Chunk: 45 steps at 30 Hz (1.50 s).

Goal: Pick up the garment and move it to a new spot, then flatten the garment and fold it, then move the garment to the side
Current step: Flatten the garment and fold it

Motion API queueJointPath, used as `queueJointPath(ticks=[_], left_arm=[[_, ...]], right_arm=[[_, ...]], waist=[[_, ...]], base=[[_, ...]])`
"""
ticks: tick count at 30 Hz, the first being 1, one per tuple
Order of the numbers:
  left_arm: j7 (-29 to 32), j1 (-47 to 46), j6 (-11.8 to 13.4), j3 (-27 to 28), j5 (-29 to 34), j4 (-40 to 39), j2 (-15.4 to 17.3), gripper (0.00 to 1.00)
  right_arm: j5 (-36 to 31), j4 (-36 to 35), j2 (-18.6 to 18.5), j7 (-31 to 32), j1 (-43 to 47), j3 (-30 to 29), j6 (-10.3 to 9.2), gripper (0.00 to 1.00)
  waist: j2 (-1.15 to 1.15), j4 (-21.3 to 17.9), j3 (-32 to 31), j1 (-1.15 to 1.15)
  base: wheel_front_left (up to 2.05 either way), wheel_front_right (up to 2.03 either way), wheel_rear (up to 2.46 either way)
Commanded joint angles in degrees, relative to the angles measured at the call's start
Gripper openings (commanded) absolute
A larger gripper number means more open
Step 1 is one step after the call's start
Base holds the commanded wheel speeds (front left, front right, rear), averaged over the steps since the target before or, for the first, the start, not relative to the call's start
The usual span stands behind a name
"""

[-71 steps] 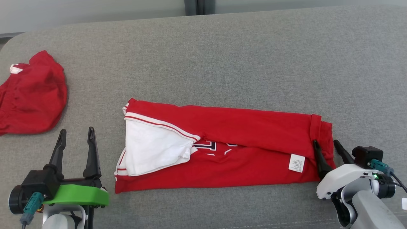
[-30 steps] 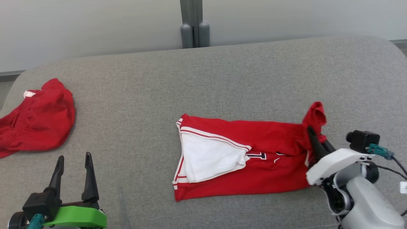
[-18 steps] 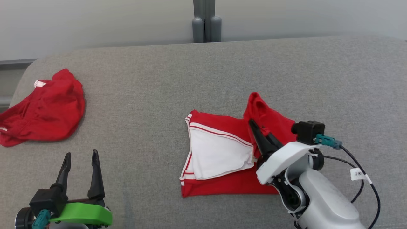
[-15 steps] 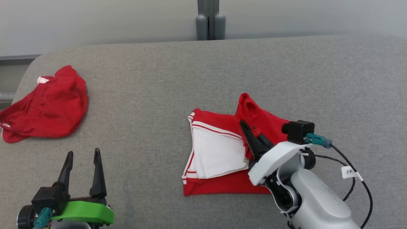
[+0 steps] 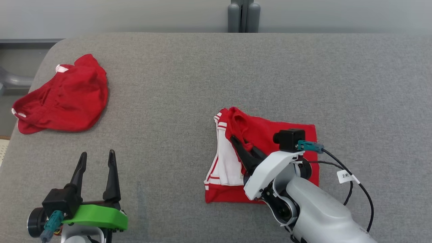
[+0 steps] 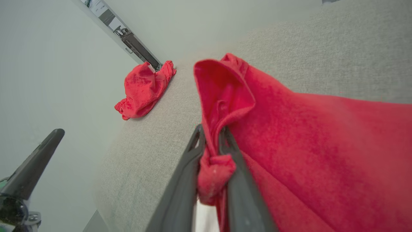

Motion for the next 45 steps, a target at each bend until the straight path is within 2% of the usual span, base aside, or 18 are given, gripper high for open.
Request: queueJointPath(ticks=[1, 5, 9, 17, 23, 33, 45], left_arm=[[-0.02, -0.9, -0.21, -0.02, -0.42, 0.35, -0.19, 1.0], [-0.02, -0.13, -0.2, 0.29, -0.44, 0.67, -0.05, 1.0], [-0.02, 1.04, -0.2, 0.86, -0.23, 0.65, 0.42, 1.0], [-0.02, 3.17, -0.2, 2.09, 0.69, -0.14, 0.41, 1.0], [-0.02, 4.31, -0.2, 2.94, 1.02, -0.4, 0.23, 1.0], [-0.02, 5.48, -0.2, 3.8, 1.4, -0.71, 0.31, 1.0], [-0.02, 6.44, -0.21, 4.76, 1.95, -0.77, 0.21, 1.0]], right_arm=[[0.63, 0.76, -0.13, -0.95, -1.15, 0.61, -0.01, 1.0], [-0.74, 3.02, -0.14, -3.62, -3.1, 1.3, -0.01, 1.0], [-5.44, 4.21, -0.72, -4.49, -4.39, -2.22, -0.02, 1.0], [-18.34, -7.45, -5.68, -4.46, 2.99, -18.67, -0.01, 1.0], [-23.55, -16.44, -7.15, -4.48, 11.43, -25.61, -0.01, 1.0], [-26.49, -25.67, -6.17, -4.48, 23.92, -31.11, -0.02, 1.0], [-30.07, -28.87, -4.78, -4.49, 31.19, -32.72, -0.02, 1.0]], waist=[[0.0, 0.06, -0.09, 0.0], [0.0, -0.84, -1.27, 0.0], [0.0, -2.29, -2.7, 0.0], [0.0, -5.52, -5.13, 0.0], [0.0, -7.51, -6.39, 0.0], [0.0, -9.73, -7.81, 0.0], [0.0, -9.66, -9.09, 0.0]], base=[[0.0, 0.0, 0.0], [0.0, 0.0, 0.0], [0.0, 0.0, 0.0], [0.0, 0.0, 0.0], [0.0, 0.0, 0.0], [0.0, 0.0, 0.0], [0.0, 0.0, 0.0]])
